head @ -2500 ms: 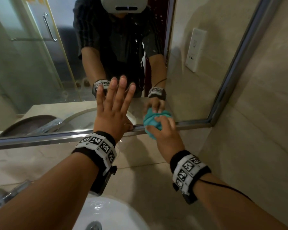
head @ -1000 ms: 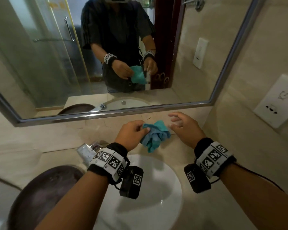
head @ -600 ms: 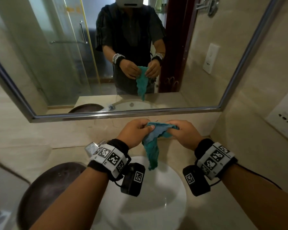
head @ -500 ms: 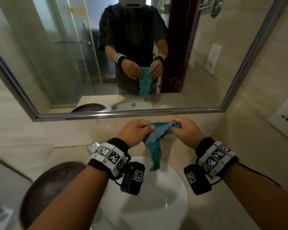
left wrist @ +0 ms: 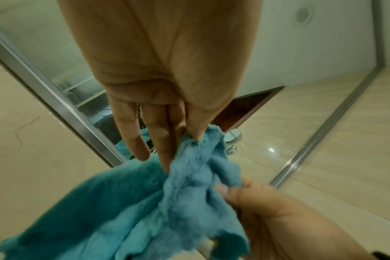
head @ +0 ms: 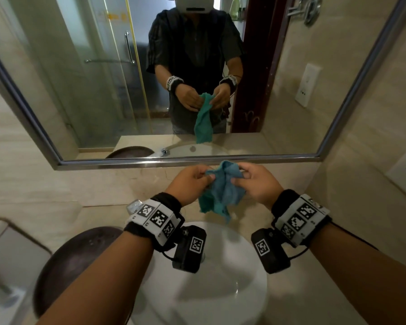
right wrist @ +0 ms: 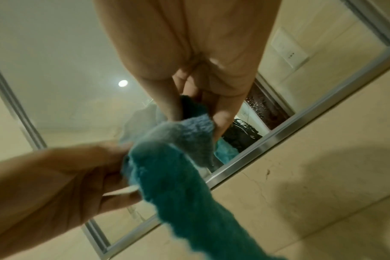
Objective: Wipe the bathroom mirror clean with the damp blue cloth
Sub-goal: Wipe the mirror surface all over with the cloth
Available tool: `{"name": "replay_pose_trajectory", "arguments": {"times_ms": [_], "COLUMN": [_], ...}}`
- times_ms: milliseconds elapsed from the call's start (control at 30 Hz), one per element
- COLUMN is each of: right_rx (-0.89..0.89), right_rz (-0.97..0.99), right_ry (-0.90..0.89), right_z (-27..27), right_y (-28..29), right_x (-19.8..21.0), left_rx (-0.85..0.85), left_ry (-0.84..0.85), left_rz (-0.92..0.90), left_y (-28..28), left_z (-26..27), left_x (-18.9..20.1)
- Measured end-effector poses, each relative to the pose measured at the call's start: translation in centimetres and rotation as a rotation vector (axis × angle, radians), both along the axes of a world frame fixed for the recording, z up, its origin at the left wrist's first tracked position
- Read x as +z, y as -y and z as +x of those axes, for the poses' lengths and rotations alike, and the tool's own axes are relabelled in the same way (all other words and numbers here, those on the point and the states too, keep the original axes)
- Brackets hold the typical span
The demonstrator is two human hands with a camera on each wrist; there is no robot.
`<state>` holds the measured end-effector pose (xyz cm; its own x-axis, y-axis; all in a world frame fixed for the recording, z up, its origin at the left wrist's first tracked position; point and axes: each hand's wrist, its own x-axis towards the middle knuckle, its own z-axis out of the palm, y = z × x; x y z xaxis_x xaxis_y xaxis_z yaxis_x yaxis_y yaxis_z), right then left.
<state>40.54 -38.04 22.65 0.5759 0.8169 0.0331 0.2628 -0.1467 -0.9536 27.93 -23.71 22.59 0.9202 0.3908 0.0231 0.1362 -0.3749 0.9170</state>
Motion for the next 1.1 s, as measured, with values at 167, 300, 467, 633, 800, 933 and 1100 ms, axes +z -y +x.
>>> {"name": "replay_pose_trajectory", "arguments": {"times_ms": [167,300,467,633,800,933,1100], "right_rx": [-0.102,-0.120,0.115,0.059,-0.113,-0.077,-0.133], "right_rz": [0.004,-0.104,-0.318,-0.410,-0.376,-0.085,-0.074], "right_ry": [-0.126,-0.107,0.132,0.397,0.190,-0.326,-0.184], "right_z": [1.5,1.4,2.8,3.5,3.7,3.9,4.7], "right_y": [1.1,1.3,2.1,2.3,2.4,2.9,2.8], "right_x": [0.3,0.7,0.7,1.0,0.8,0.7,0.3], "left_rx": [0.222,0.131,0.028,0.161,0.193,0.234,0.185], "left_ry": [-0.020,-0.131,-0.177,-0.230,-0.086,-0.025,-0.064], "left_rz": [0.018,-0.145,0.091,0.161,0.069,0.100,-0.030], "left_y": [-1.1,-1.1,-1.7,-2.2,-2.6,-3.1,-4.5], "left_z": [-1.0,-1.5,-2.0,-2.5,-3.0,-3.3,-4.0], "left_x": [0.5,0.6,0.0,-0.4,-0.8,-0.7,-0.7]}}
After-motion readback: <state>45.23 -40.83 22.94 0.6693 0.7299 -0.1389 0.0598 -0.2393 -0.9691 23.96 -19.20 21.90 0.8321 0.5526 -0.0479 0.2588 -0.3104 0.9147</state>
